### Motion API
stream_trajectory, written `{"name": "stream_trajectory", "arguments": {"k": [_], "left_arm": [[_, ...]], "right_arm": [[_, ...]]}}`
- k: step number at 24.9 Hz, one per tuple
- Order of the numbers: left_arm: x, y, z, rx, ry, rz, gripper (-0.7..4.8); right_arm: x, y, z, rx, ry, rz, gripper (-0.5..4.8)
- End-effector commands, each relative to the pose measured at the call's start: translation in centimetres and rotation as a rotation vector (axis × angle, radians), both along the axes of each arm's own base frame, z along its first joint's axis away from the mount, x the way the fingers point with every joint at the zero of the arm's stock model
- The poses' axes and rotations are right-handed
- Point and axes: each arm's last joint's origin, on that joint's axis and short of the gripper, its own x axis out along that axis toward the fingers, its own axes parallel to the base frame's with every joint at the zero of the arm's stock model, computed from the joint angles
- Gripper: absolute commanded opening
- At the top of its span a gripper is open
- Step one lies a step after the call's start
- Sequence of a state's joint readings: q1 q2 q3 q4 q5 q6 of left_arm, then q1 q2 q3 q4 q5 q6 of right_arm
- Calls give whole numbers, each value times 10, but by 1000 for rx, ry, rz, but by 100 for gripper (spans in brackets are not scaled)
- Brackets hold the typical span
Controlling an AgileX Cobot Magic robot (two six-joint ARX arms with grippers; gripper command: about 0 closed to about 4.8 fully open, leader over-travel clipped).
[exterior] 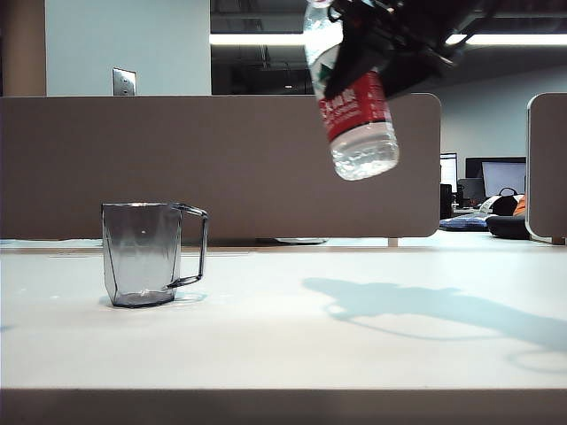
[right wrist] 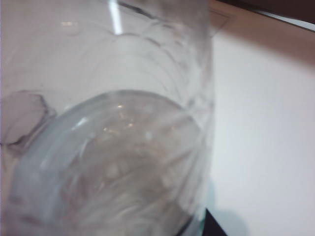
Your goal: Pick up the mineral water bottle on the table and pour water into the mug until it's half full.
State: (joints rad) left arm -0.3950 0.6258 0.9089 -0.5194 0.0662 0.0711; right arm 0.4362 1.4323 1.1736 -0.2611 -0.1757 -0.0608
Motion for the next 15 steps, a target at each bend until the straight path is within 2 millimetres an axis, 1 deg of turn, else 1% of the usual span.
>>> {"name": "stream_trajectory", "arguments": {"k": [1,2,8,15], "left_arm": [[-1,1,2,-9,-11,6,-5],[0,0,2,-8,-11,5,-5],[0,0,2,-8,-11,5,-5],[0,0,2,-8,-12,5,-5]], "right_arm": [[0,14,5,-46,26,26,279],[-1,23,2,-109,44,43,279],[-6,56,-9,-337,85,99,278],[-14,94,-15,-499,13,141,278]]}}
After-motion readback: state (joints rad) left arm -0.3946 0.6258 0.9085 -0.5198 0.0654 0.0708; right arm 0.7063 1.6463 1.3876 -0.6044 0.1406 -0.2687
